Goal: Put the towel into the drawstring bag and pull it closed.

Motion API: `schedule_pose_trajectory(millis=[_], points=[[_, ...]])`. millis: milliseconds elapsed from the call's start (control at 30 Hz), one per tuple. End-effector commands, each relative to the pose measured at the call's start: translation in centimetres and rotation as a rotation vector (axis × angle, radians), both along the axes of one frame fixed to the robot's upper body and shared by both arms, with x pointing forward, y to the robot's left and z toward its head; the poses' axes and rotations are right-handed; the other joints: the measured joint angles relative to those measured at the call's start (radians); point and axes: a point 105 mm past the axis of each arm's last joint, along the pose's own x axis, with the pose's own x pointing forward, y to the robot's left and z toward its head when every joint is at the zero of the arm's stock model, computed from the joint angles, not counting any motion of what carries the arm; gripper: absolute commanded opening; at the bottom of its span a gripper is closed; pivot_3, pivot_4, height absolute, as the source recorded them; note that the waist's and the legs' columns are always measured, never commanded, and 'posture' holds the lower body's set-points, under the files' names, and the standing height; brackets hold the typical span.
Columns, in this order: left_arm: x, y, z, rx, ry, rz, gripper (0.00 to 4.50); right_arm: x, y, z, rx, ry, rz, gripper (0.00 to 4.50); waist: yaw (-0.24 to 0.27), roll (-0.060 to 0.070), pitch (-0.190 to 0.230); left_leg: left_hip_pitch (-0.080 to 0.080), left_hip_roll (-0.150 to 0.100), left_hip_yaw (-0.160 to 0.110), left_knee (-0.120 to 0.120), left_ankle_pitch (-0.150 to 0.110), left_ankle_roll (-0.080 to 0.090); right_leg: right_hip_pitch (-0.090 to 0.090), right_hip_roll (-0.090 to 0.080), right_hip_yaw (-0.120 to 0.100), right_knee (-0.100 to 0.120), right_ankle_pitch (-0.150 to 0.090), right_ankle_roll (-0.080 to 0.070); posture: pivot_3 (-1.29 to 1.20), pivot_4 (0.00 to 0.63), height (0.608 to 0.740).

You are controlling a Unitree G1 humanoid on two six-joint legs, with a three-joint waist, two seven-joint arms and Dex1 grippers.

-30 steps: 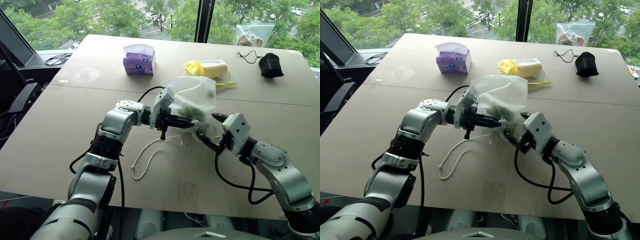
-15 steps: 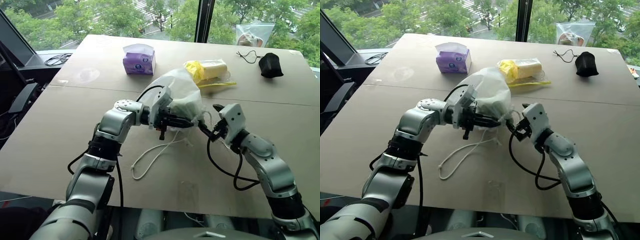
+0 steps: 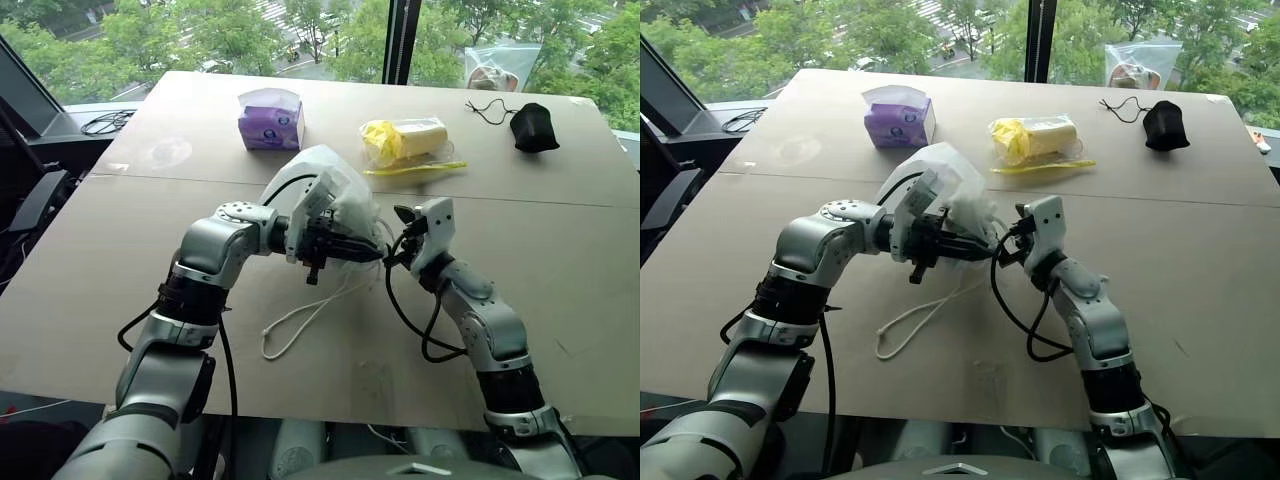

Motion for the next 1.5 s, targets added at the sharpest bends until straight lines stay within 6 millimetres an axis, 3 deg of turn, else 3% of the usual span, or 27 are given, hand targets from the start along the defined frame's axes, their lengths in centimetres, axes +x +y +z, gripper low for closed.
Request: schedule_pose_trajectory(millis=[33, 233, 333, 500, 667, 800, 933, 1100, 1333, 1500], points=[[-1.5, -0.9, 0.7, -0.030, -0.001, -0.093, 0.06, -2.6, 2.5, 1.3, -0.034, -0.111, 0.221, 4.44, -0.001, 0.000, 0.000, 0.000, 0.000, 0.000, 0.000, 0.000, 0.000, 0.000, 0.000, 0.000, 0.000, 0.000, 0.000, 0.00, 0.150, 0.740], [-2.3, -1.0, 0.5, -0.012, 0.025, -0.129, 0.06, 2.1, 0.5, 0.8, -0.078, -0.151, -0.044, 4.44, -0.007, 0.000, 0.000, 0.002, -0.001, 0.001, 0.000, 0.000, 0.000, -0.002, 0.001, 0.000, 0.005, 0.000, 0.000, 0.00, 0.150, 0.740], [-2.5, -1.2, 0.3, -0.001, 0.012, -0.141, 0.06, 3.8, -0.1, -0.9, -0.214, -0.138, -0.171, 4.44, -0.007, 0.000, 0.000, 0.002, -0.001, 0.001, 0.000, 0.000, 0.000, -0.003, 0.001, 0.001, 0.006, 0.000, 0.000, 0.00, 0.150, 0.740], [-1.6, -0.5, 0.6, 0.017, -0.027, -0.116, 0.06, 5.7, -7.1, -2.6, -0.331, -0.083, -0.543, 4.44, -0.004, 0.000, 0.000, 0.000, -0.001, 0.003, 0.001, 0.003, -0.005, -0.003, 0.000, 0.004, 0.005, 0.000, 0.000, 0.00, 0.150, 0.740], [-0.6, 0.9, 0.7, 0.052, -0.077, -0.084, 0.06, 4.4, -13.0, -2.9, -0.425, -0.061, -0.775, 4.44, -0.003, 0.000, 0.000, 0.000, -0.001, 0.003, 0.001, 0.003, -0.005, -0.003, -0.001, 0.005, 0.005, 0.000, 0.000, 0.00, 0.150, 0.740], [1.2, 1.6, 0.5, 0.084, -0.160, -0.024, 0.06, 2.5, -13.0, -2.0, -0.391, -0.068, -0.724, 4.44, -0.007, 0.000, 0.000, 0.000, -0.001, 0.003, 0.000, 0.002, -0.004, -0.004, 0.001, 0.005, 0.005, 0.000, 0.000, 0.00, 0.150, 0.740], [4.2, 1.4, 0.3, 0.109, -0.321, 0.085, 0.06, -0.1, -10.2, -1.6, -0.352, -0.038, -0.489, 4.44, -0.003, 0.000, 0.000, 0.001, -0.001, 0.003, 0.000, 0.000, -0.001, -0.004, 0.001, 0.005, 0.005, 0.000, 0.000, 0.00, 0.150, 0.740], [5.5, 0.9, 1.5, 0.034, -0.371, 0.120, 0.02, -1.9, -7.8, -1.2, -0.429, -0.038, -0.325, 4.47, -0.005, 0.000, 0.000, 0.000, -0.001, 0.004, 0.001, 0.000, 0.000, -0.004, 0.001, 0.005, 0.005, 0.000, 0.000, 0.00, 0.150, 0.740], [6.1, 1.4, 2.1, 0.015, -0.378, 0.113, 0.02, -2.0, -6.6, -0.2, -0.383, -0.028, -0.266, 4.47, -0.003, 0.000, 0.000, 0.000, -0.002, 0.002, 0.001, 0.000, 0.000, -0.004, 0.002, 0.004, 0.005, 0.000, 0.000, 0.00, 0.150, 0.740], [6.5, 2.0, 2.3, 0.027, -0.387, 0.118, 0.02, -0.8, -7.7, 0.4, -0.407, -0.070, -0.334, 4.47, -0.003, 0.000, 0.000, 0.000, -0.003, 0.003, 0.001, 0.000, 0.000, -0.004, 0.001, 0.002, 0.004, 0.000, 0.000, 0.00, 0.150, 0.740]])
